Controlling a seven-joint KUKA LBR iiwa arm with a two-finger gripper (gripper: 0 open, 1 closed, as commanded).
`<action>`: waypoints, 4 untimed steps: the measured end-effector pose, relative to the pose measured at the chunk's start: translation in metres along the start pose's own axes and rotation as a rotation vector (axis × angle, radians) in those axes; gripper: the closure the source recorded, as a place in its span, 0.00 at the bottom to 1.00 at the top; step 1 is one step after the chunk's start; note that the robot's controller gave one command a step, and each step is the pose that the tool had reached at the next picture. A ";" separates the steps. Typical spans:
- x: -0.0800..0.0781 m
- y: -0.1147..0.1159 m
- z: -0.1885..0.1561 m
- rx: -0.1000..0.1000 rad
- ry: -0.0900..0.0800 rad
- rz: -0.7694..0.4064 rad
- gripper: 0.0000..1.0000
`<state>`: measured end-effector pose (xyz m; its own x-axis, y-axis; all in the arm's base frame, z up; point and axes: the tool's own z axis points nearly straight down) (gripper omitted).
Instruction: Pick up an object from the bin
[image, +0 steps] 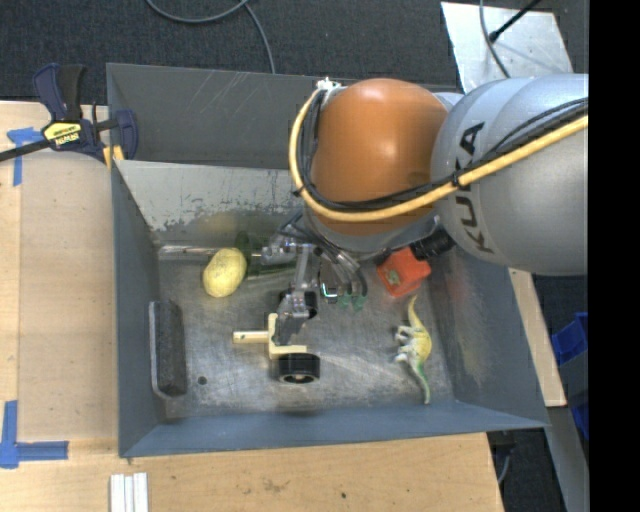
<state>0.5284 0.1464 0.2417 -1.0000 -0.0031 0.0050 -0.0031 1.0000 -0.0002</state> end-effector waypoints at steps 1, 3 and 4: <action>-0.002 -0.001 -0.004 -0.001 -0.008 0.004 1.00; 0.019 0.042 0.107 0.000 0.001 -0.109 0.00; 0.017 0.041 0.103 -0.001 -0.007 -0.106 0.00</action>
Offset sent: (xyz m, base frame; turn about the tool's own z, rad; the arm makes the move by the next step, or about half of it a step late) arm 0.0000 0.0000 0.0000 0.0000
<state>0.5112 0.1871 0.1389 -0.9941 -0.1086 -0.0019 -0.1086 0.9941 0.0008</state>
